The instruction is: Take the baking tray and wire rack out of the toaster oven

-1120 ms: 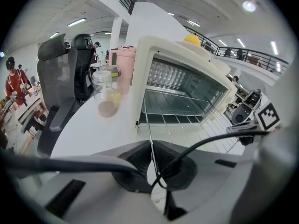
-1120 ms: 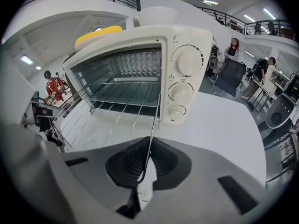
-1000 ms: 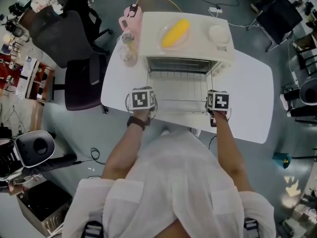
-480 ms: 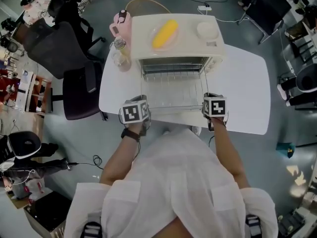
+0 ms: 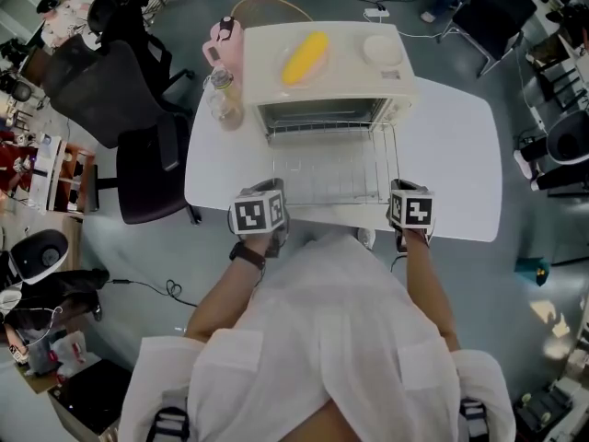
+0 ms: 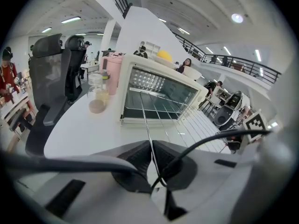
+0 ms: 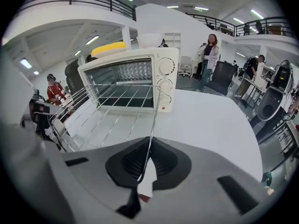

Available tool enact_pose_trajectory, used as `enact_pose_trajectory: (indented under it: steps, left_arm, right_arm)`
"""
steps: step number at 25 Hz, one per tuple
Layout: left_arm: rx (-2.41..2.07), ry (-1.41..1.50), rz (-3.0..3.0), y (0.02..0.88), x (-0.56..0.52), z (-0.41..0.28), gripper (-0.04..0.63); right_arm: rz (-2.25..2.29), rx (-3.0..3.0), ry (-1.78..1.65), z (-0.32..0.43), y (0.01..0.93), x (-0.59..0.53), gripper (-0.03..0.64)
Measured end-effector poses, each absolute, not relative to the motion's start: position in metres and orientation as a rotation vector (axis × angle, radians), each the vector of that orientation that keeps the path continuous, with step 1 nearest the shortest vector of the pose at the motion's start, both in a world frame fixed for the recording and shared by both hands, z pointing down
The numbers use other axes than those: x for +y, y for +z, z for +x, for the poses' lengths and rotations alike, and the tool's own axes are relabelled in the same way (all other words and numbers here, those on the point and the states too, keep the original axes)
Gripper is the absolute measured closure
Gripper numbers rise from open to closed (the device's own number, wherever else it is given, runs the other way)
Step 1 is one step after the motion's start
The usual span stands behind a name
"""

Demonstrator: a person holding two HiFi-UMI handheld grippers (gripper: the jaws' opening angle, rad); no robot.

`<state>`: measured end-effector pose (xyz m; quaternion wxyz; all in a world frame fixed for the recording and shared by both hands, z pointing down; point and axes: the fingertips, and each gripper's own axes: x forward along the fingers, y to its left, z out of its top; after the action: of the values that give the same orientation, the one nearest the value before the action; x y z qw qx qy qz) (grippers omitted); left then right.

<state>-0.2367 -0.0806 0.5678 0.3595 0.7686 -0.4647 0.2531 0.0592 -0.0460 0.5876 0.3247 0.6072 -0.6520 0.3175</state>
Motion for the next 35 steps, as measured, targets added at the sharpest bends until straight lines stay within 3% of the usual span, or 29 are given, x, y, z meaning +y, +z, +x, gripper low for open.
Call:
enact_pose_trajectory:
  steps: [21,35]
  left_arm:
    - [-1.032,0.808,2.117,0.565,-0.075,-0.095,0.581]
    - [-1.021,0.789,2.102,0.571,-0.07,0.082,0.581]
  right_arm:
    - [1.763,-1.591,0.881,0.195,0.587,0.005,0.612]
    - [1.756,-1.596,0.868,0.371,0.587,0.007,0.612]
